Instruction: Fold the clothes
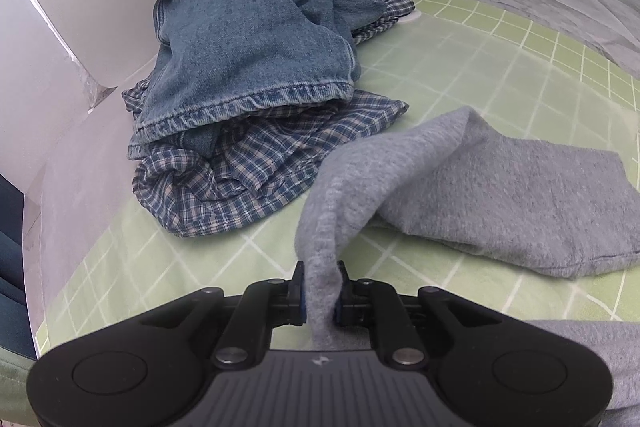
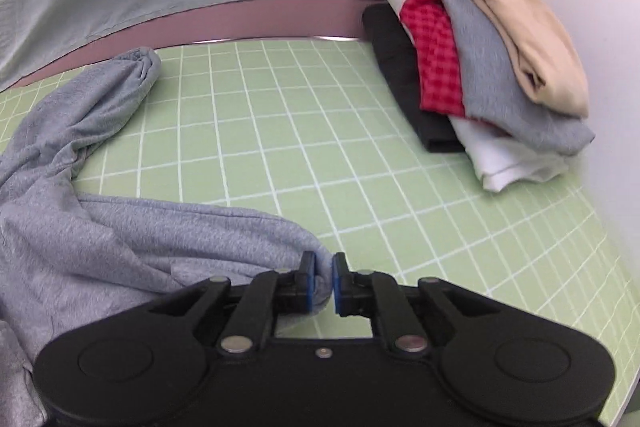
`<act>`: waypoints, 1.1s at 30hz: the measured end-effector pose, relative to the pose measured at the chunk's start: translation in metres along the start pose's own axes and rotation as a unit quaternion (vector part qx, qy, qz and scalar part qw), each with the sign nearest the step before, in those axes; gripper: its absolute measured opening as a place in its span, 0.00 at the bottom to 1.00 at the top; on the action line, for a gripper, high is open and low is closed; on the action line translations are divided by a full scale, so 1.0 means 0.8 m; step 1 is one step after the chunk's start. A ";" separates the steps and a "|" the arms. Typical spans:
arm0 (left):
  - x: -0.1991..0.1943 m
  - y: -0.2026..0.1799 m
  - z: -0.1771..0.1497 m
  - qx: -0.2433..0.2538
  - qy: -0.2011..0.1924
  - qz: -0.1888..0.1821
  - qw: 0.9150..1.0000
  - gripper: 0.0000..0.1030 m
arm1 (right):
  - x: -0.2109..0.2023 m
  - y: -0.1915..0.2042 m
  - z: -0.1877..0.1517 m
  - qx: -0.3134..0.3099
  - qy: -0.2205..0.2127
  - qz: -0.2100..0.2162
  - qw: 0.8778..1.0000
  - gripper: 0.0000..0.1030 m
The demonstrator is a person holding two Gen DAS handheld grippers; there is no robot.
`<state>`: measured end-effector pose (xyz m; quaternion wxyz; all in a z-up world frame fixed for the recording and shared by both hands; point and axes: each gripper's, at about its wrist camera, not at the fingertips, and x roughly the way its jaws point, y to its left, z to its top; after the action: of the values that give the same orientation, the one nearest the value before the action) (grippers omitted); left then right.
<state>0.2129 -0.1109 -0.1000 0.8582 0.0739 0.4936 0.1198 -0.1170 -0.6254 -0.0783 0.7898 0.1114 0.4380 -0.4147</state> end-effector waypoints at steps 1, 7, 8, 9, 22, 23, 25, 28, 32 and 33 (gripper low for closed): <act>0.000 0.000 0.000 0.003 0.000 -0.003 1.000 0.14 | 0.000 0.000 -0.003 0.000 -0.002 0.002 1.000 0.20; -0.003 0.000 -0.003 0.011 0.001 -0.008 1.000 0.17 | 0.010 0.039 0.016 -0.024 -0.033 0.074 0.996 0.65; -0.004 -0.001 -0.003 0.014 0.002 -0.007 1.000 0.18 | 0.015 0.051 0.021 -0.040 -0.032 0.084 0.995 0.72; -0.004 -0.003 -0.004 0.017 0.002 -0.007 1.000 0.18 | 0.022 0.064 0.026 -0.059 -0.031 0.092 0.994 0.72; -0.007 -0.007 -0.007 0.029 -0.002 0.001 1.000 0.20 | 0.061 0.123 0.026 -0.076 0.022 0.182 0.980 0.72; -0.007 -0.008 -0.007 0.029 -0.003 0.002 1.000 0.20 | 0.060 0.121 0.025 -0.075 0.019 0.181 0.980 0.63; -0.007 -0.008 -0.008 0.030 -0.004 0.004 1.000 0.22 | 0.055 0.112 0.024 -0.075 0.009 0.185 0.980 0.25; -0.007 -0.006 -0.008 0.031 -0.007 0.008 0.999 0.28 | 0.049 0.089 0.021 -0.049 -0.010 0.178 0.983 0.00; -0.006 0.003 -0.009 0.014 -0.006 0.002 1.000 0.34 | 0.037 0.035 0.016 -0.034 -0.059 0.056 0.996 0.00; -0.006 0.005 -0.009 0.009 -0.005 0.001 1.000 0.37 | 0.034 0.011 0.019 -0.011 -0.065 0.028 0.997 0.00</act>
<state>0.2043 -0.1083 -0.0988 0.8601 0.0823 0.4900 0.1160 -0.0936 -0.6436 -0.0923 0.8290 0.0879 0.3873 -0.3938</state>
